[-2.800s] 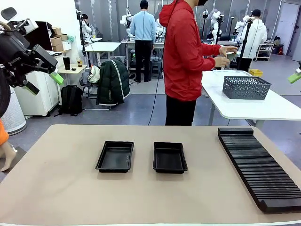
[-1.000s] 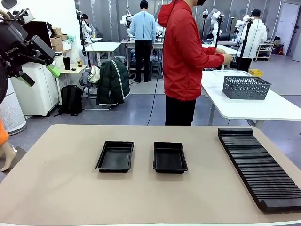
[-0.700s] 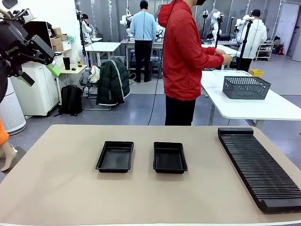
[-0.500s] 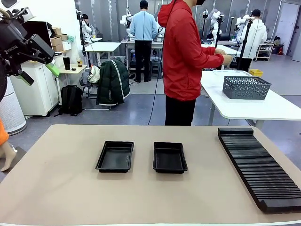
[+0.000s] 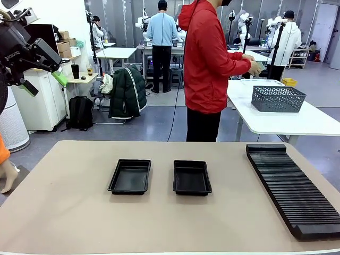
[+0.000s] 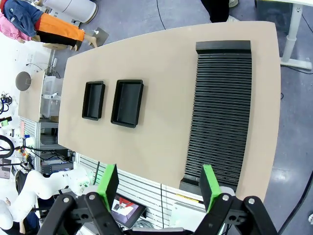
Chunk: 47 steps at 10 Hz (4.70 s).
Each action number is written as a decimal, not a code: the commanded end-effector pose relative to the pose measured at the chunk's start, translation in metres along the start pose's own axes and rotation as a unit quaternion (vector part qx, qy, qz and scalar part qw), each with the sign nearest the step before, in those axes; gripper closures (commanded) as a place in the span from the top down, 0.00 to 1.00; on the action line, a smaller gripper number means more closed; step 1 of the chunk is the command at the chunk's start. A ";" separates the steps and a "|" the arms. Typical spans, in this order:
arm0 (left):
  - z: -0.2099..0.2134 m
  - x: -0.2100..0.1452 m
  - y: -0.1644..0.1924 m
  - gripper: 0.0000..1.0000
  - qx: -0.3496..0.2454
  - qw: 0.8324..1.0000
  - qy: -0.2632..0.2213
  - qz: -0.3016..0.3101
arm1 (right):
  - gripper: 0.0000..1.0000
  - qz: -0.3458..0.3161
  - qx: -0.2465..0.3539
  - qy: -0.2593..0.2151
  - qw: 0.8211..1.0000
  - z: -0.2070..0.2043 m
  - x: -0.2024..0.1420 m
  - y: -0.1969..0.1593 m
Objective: Inspect and transfer BCBs to ESD trays.
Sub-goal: Pick up the Blank PCB from the PCB Rack and place it in the left ESD tray.
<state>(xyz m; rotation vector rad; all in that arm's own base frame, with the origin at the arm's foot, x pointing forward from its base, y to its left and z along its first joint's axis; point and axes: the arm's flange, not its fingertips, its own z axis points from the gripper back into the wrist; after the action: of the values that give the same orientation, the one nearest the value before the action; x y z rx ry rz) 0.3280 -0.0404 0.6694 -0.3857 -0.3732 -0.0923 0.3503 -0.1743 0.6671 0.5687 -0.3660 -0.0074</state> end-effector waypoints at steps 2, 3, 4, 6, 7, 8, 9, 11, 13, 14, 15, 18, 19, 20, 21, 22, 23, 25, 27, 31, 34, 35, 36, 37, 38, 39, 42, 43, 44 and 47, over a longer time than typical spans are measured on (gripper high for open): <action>-0.003 -0.003 0.000 1.00 -0.007 1.000 -0.002 0.000 | 0.88 0.003 0.001 -0.001 1.000 -0.003 -0.003 0.003; 0.000 0.000 0.000 1.00 0.000 1.000 0.000 0.000 | 1.00 0.000 0.000 0.000 1.000 0.000 0.000 0.000; 0.002 0.002 0.001 1.00 -0.002 1.000 0.015 0.003 | 1.00 -0.010 0.008 0.005 1.000 0.004 -0.002 0.000; 0.000 0.000 0.000 1.00 0.000 1.000 0.000 0.000 | 1.00 0.000 0.000 0.000 1.000 0.000 0.000 0.000; 0.000 0.000 0.000 1.00 0.000 1.000 0.000 0.000 | 1.00 0.000 0.000 0.000 1.000 0.000 0.000 0.000; 0.000 0.000 0.000 1.00 0.000 1.000 0.000 0.000 | 1.00 0.000 0.000 0.000 1.000 0.000 0.000 0.000; 0.000 0.000 0.000 1.00 0.000 1.000 0.000 0.000 | 1.00 0.000 0.000 0.000 1.000 0.000 0.000 0.000; 0.000 0.000 0.000 1.00 0.000 1.000 0.000 0.000 | 1.00 0.000 0.000 0.000 1.000 0.000 0.000 0.000; 0.000 0.000 0.000 1.00 0.000 1.000 0.000 0.000 | 1.00 0.000 0.000 0.000 1.000 0.000 0.000 0.000; 0.000 0.000 0.000 1.00 0.000 1.000 0.000 0.000 | 1.00 0.000 0.000 0.000 1.000 0.000 0.000 0.000; 0.000 0.000 0.000 1.00 0.000 1.000 0.000 0.000 | 1.00 0.000 0.000 0.000 1.000 0.000 0.000 0.000; 0.000 0.000 0.000 1.00 0.000 1.000 0.000 0.000 | 1.00 0.000 0.000 0.000 1.000 0.000 0.000 0.000; 0.000 0.000 0.000 1.00 0.000 1.000 0.000 0.000 | 1.00 0.000 0.000 0.000 1.000 0.000 0.000 0.000; 0.000 0.000 0.000 1.00 0.000 1.000 0.000 0.000 | 1.00 0.000 0.000 0.000 1.000 0.000 0.000 0.000; 0.000 0.000 0.000 1.00 0.000 1.000 0.000 0.000 | 1.00 0.000 0.000 0.000 1.000 0.000 0.000 0.000; 0.000 0.000 0.000 1.00 0.000 1.000 0.000 0.000 | 1.00 0.000 0.000 0.000 1.000 0.000 0.000 0.000; 0.000 0.000 0.000 1.00 0.000 1.000 0.000 0.000 | 1.00 0.000 0.000 0.000 1.000 0.000 0.000 0.000; 0.000 0.000 0.000 1.00 0.000 1.000 0.000 0.000 | 1.00 0.000 0.000 0.000 1.000 0.000 0.000 0.000; 0.000 0.000 0.000 1.00 0.000 1.000 0.000 0.000 | 1.00 0.000 0.000 0.000 1.000 0.000 0.000 0.000; 0.000 0.000 0.000 1.00 0.000 1.000 0.000 0.000 | 1.00 0.000 0.000 0.000 1.000 0.000 0.000 0.000; 0.000 0.000 0.000 1.00 0.000 1.000 0.000 0.000 | 1.00 0.000 0.000 0.000 1.000 0.000 0.000 0.000; 0.000 0.000 0.000 1.00 0.000 1.000 0.000 0.000 | 1.00 0.000 0.000 0.000 1.000 0.000 0.000 0.000; 0.000 0.000 0.000 1.00 0.000 1.000 0.000 0.000 | 1.00 0.000 0.000 0.000 1.000 0.000 0.000 0.000; 0.000 0.000 0.000 1.00 0.000 1.000 0.000 0.000 | 1.00 0.000 0.000 0.000 1.000 0.000 0.000 0.000; 0.000 0.000 0.000 1.00 0.000 1.000 0.000 0.000 | 1.00 0.000 0.000 0.000 1.000 0.000 0.000 0.000; 0.000 0.000 0.000 1.00 0.000 1.000 0.000 0.000 | 1.00 0.000 0.000 0.000 1.000 0.000 0.000 0.000; 0.000 0.000 0.000 1.00 0.000 1.000 0.000 0.000 | 1.00 0.000 0.000 0.000 1.000 0.000 0.000 0.000; 0.000 0.000 0.000 1.00 0.000 1.000 0.000 0.000 | 1.00 0.000 0.000 0.000 1.000 0.000 0.000 0.000; 0.000 0.000 0.000 1.00 0.000 1.000 0.000 0.000 | 1.00 0.000 0.000 0.000 1.000 0.000 0.000 0.000; 0.000 0.000 0.000 1.00 0.000 1.000 0.000 0.000 | 1.00 0.000 0.000 0.000 1.000 0.000 0.000 0.000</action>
<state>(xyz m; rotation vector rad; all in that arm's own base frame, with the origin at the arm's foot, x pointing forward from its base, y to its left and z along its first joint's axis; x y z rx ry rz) 0.3280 -0.0405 0.6693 -0.3860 -0.3697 -0.0929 0.3505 -0.1752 0.6667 0.5699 -0.3655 -0.0097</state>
